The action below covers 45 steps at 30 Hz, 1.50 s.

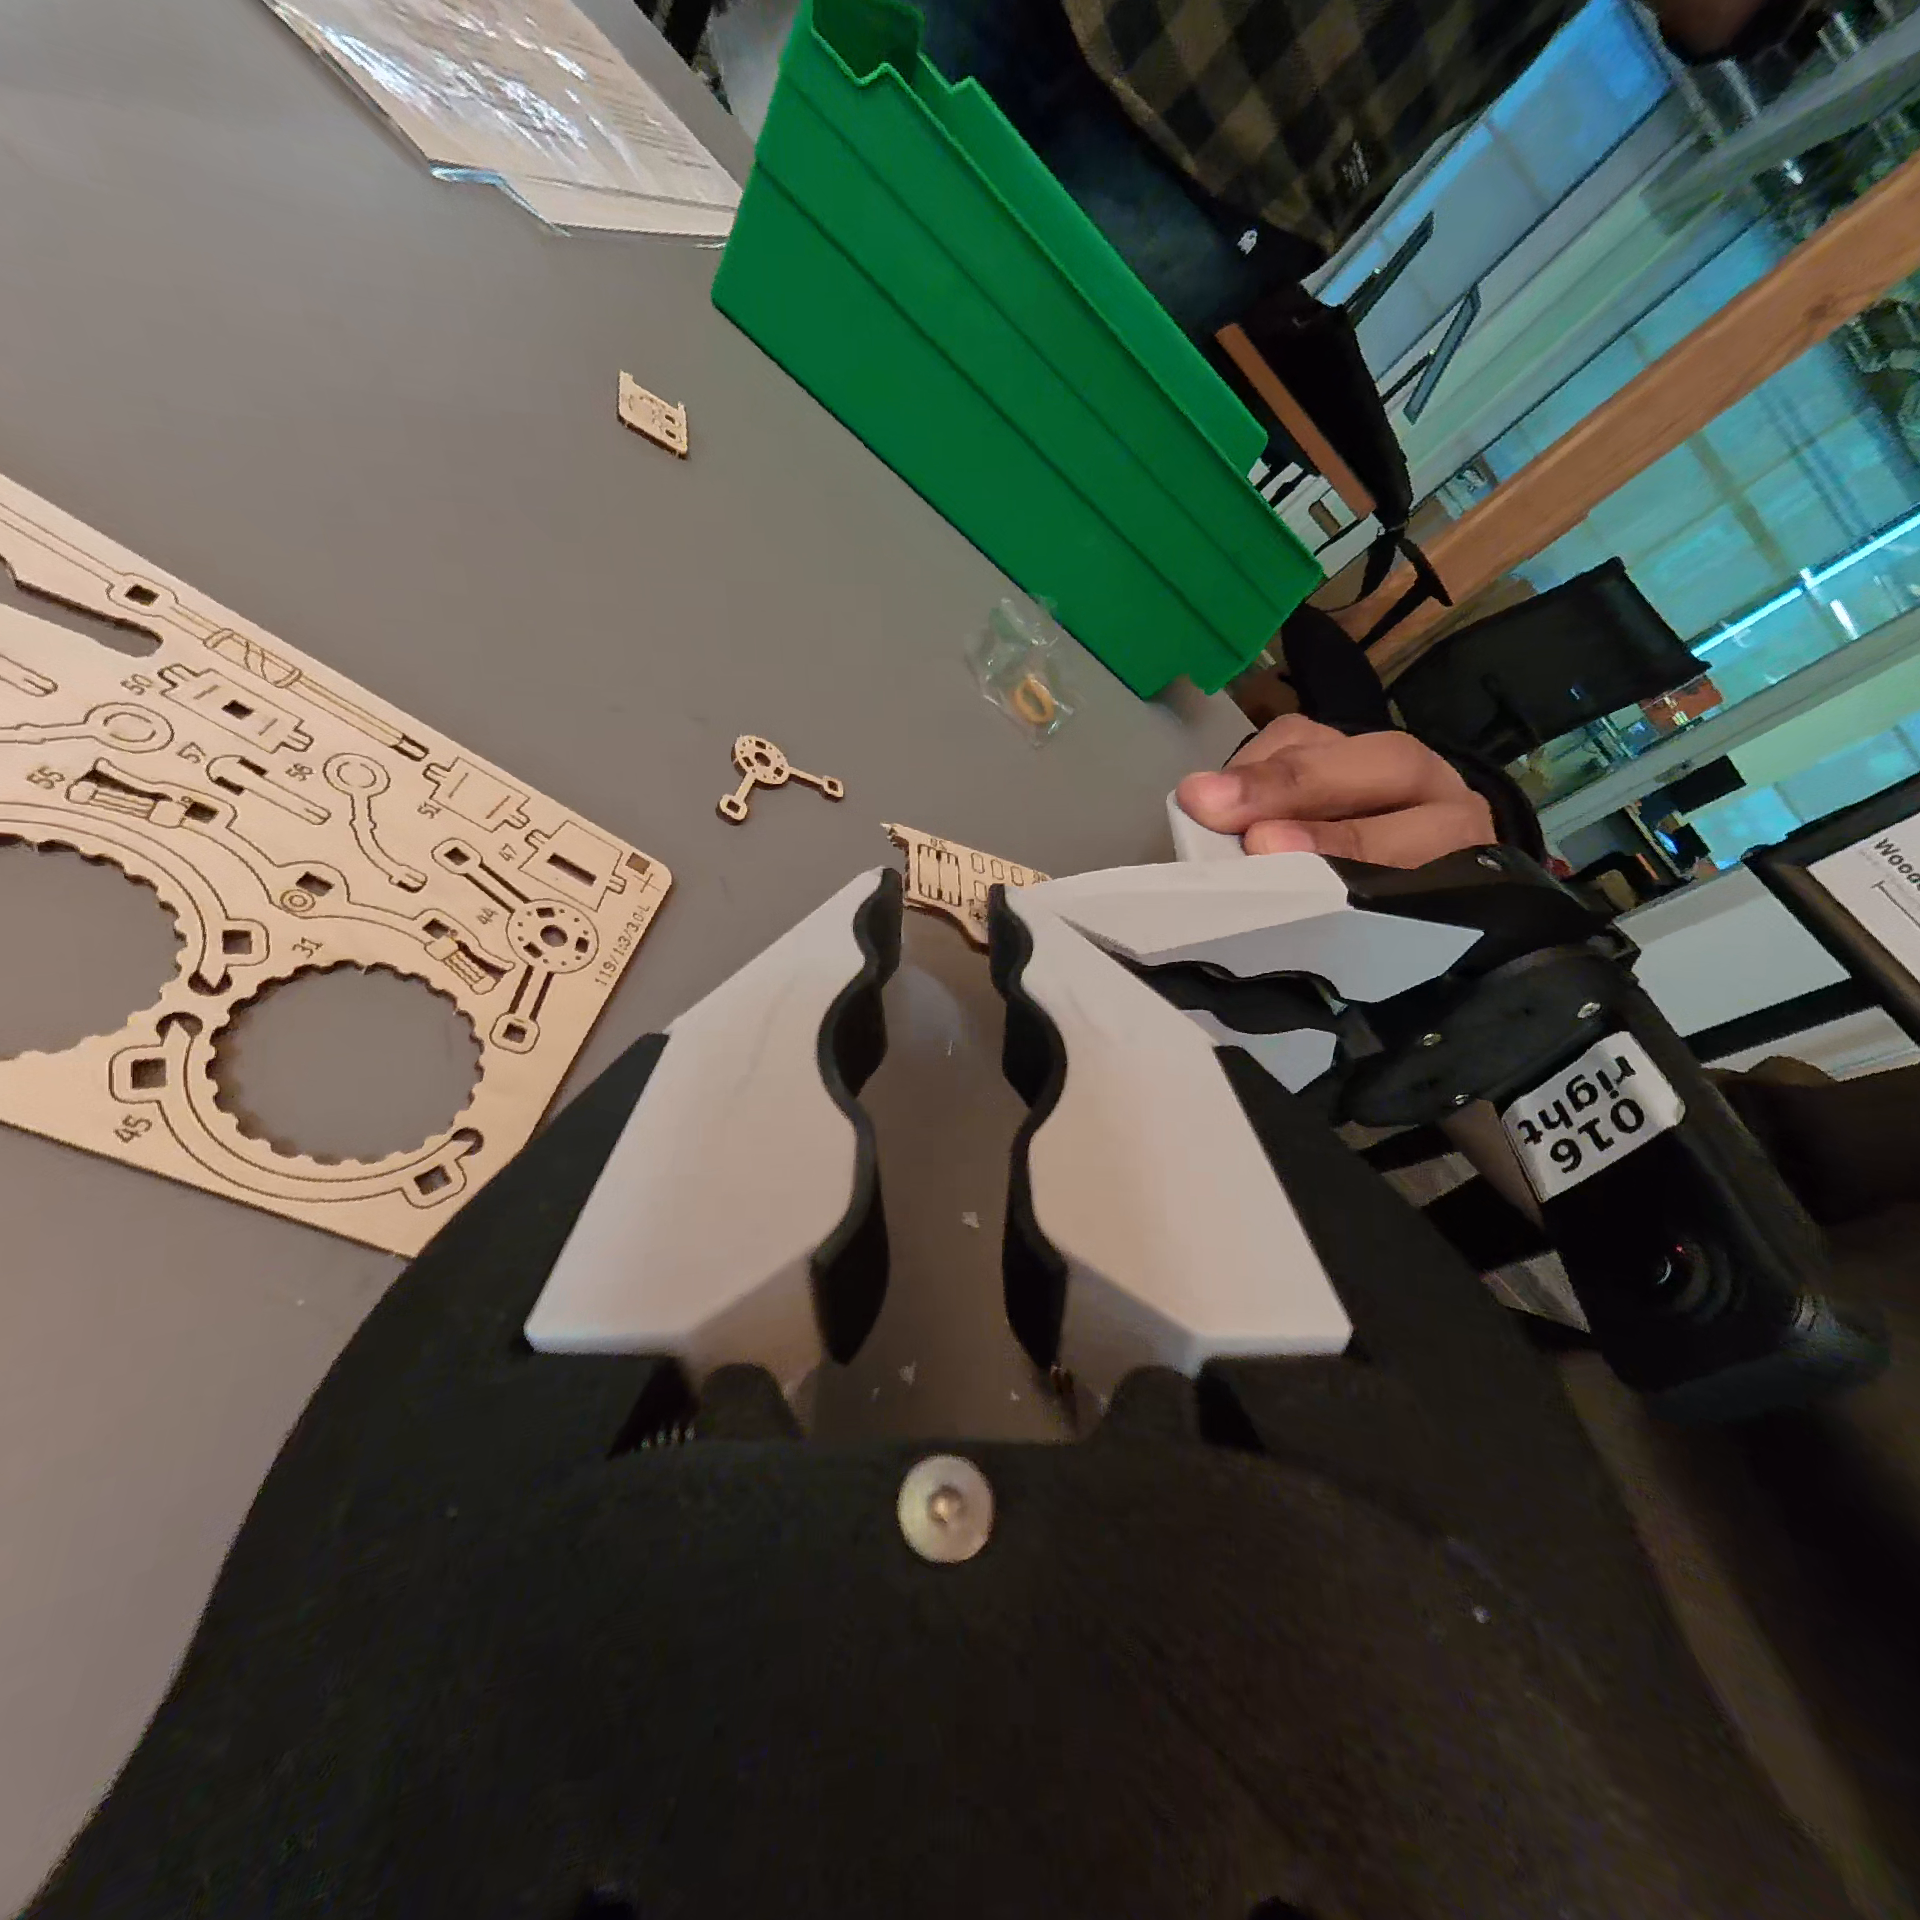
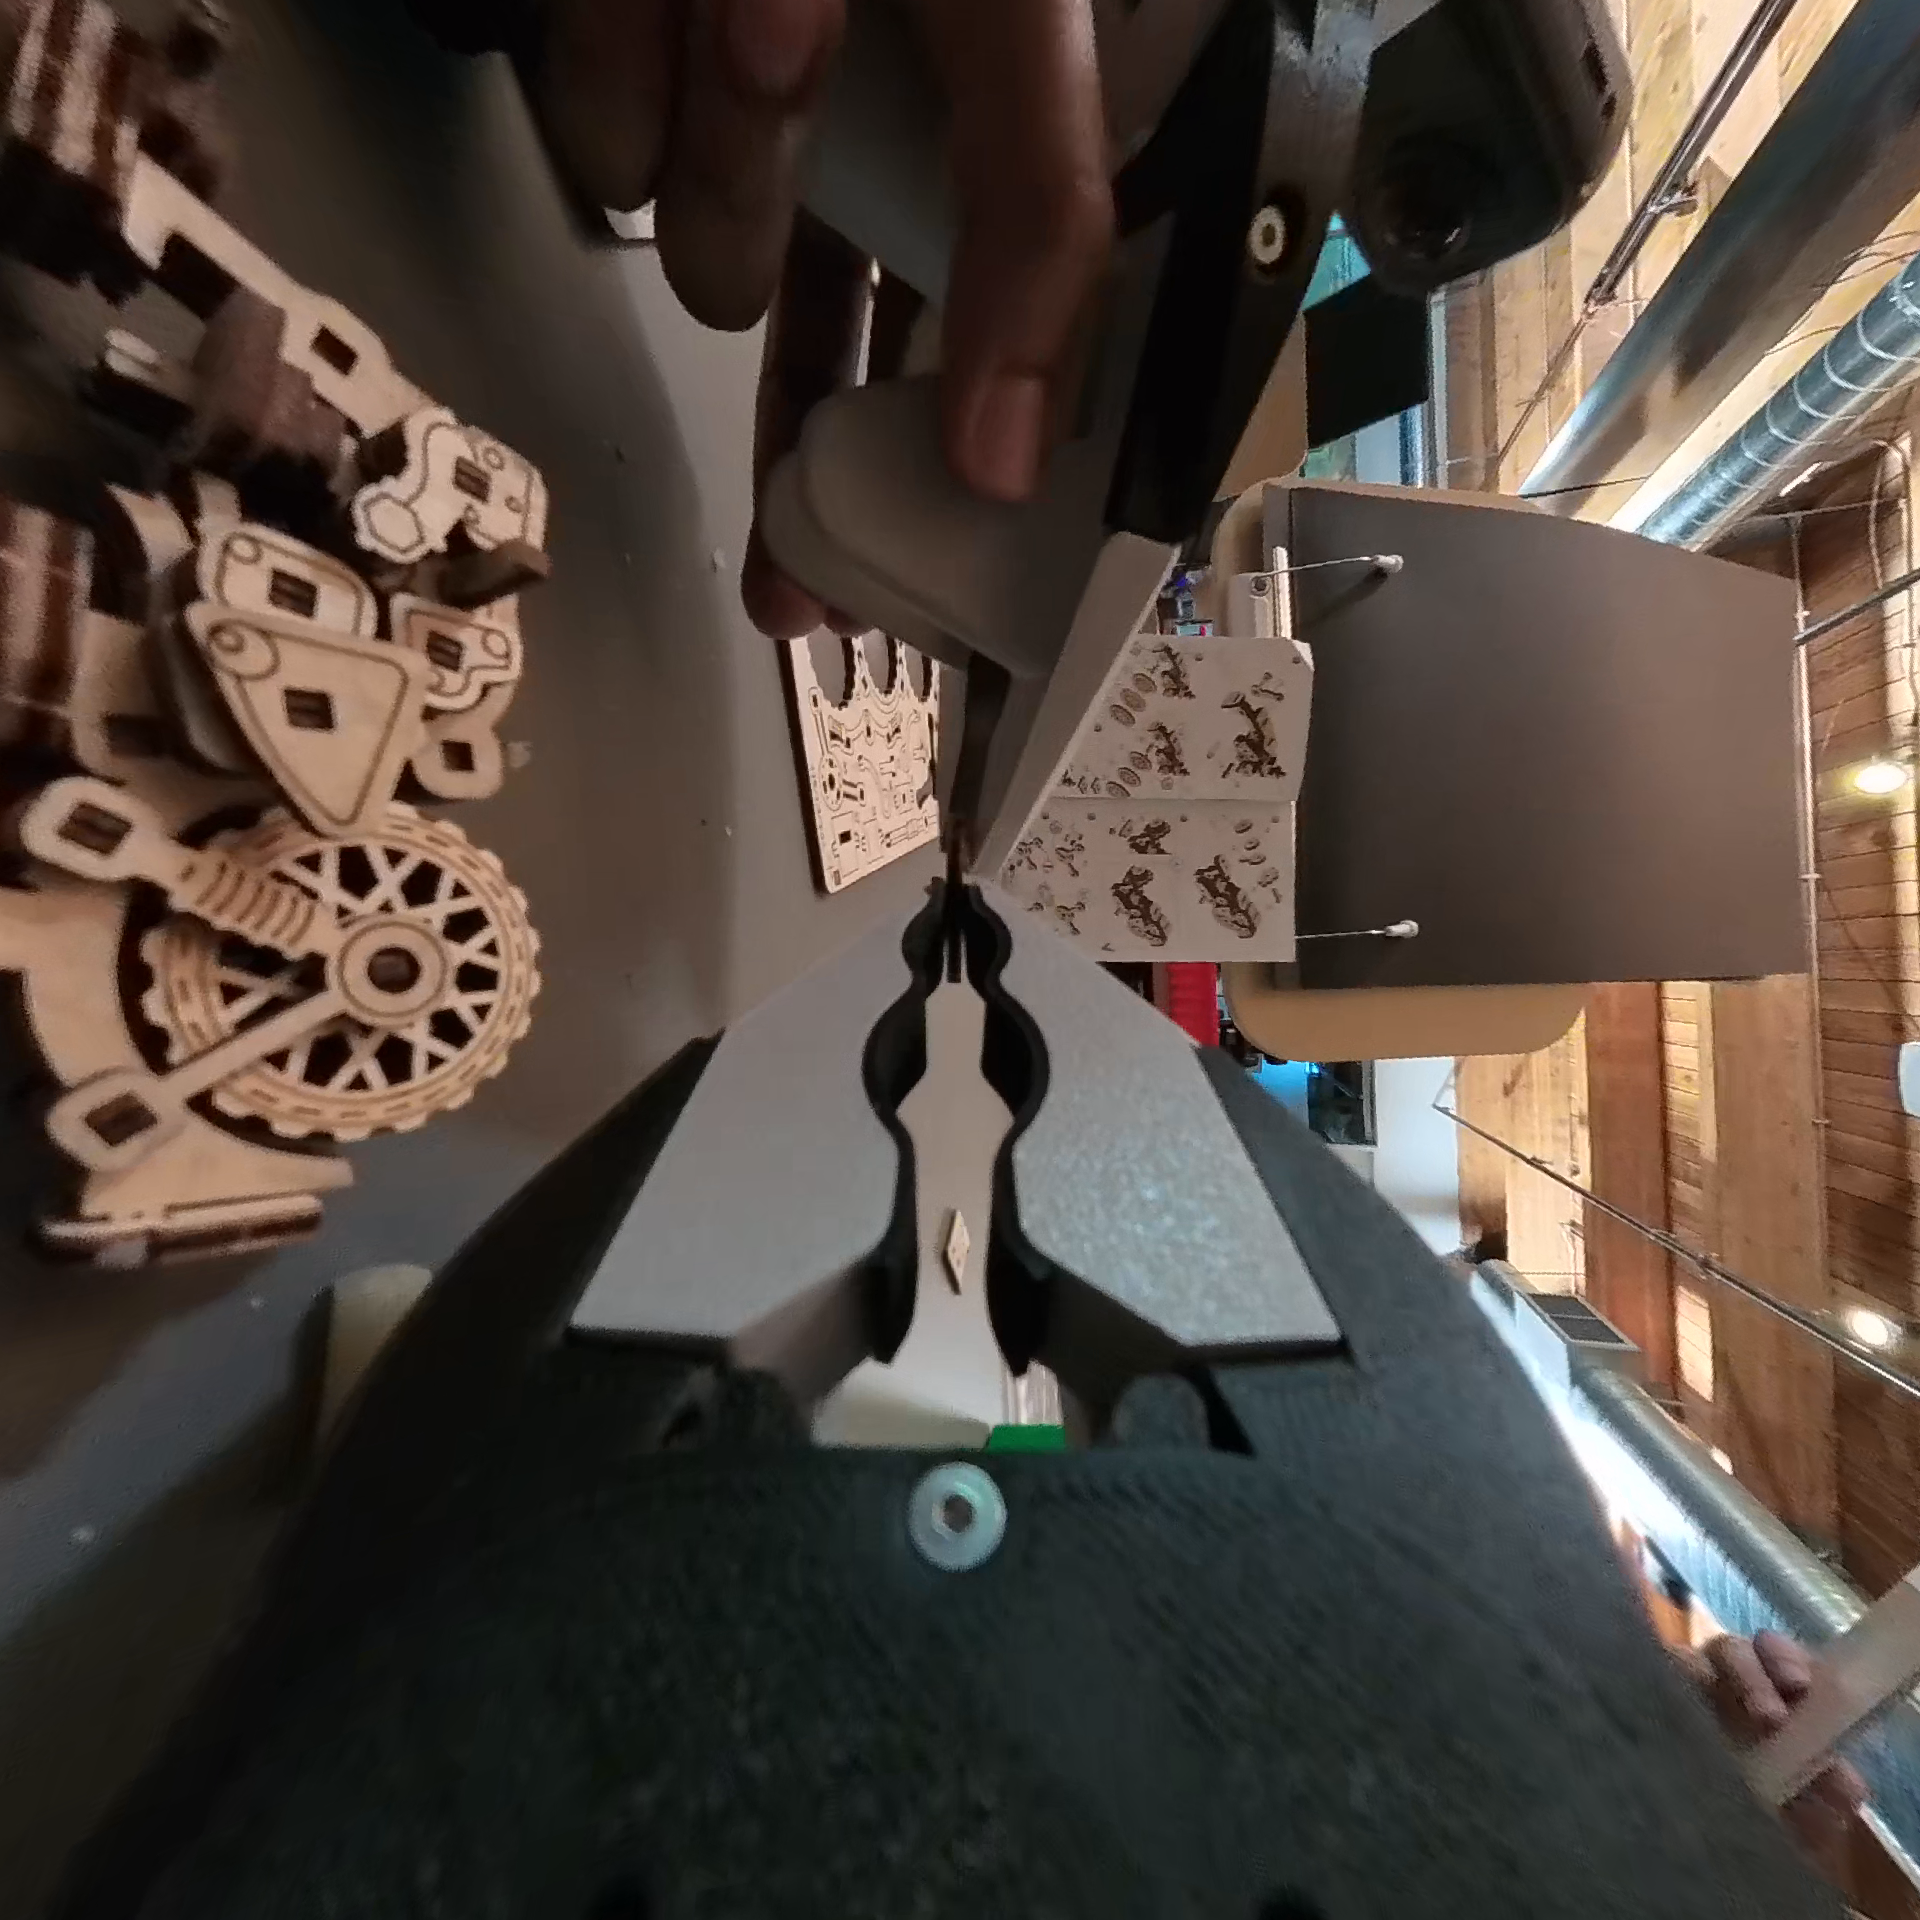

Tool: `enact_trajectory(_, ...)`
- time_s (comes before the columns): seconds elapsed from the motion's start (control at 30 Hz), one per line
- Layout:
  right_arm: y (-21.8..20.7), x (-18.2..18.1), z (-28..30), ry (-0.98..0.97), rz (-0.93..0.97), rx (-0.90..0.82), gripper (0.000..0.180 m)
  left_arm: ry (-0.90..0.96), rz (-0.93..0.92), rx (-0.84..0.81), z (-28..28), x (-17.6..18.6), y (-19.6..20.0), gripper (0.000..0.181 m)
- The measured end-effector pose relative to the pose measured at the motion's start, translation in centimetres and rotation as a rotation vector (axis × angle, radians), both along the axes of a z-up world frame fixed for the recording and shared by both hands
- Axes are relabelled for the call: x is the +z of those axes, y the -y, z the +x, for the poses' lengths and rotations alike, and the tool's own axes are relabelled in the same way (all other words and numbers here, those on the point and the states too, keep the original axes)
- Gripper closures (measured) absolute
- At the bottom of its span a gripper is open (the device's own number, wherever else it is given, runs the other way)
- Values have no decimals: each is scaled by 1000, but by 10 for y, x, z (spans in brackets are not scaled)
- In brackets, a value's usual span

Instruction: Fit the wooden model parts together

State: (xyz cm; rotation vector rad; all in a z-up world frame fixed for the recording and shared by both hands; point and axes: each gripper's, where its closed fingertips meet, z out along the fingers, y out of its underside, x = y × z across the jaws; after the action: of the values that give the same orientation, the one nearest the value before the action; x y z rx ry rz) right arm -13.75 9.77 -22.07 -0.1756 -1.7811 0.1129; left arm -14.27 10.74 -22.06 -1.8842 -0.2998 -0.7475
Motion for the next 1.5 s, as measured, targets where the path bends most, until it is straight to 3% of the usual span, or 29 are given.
enact_trajectory(0.27,0,-1,0,-1,9,-5,179,105,18,5,-1,4,1,162)
enact_trajectory(0.67,-9,14,-3,-108,28,-63,180,462,90,-29,5,20,0,165)
enact_trajectory(0.8,-10,16,-4,-122,4,-70,180,486,103,-34,8,22,-1,172)
enact_trajectory(1.2,-10,11,-6,-44,-323,-66,171,415,133,-8,7,24,-4,179)
enact_trajectory(1.4,-7,15,-3,-51,-311,-30,177,472,157,-34,4,29,-1,175)
enact_trajectory(1.5,-5,15,-2,-53,-281,-10,178,554,182,-55,1,33,3,162)
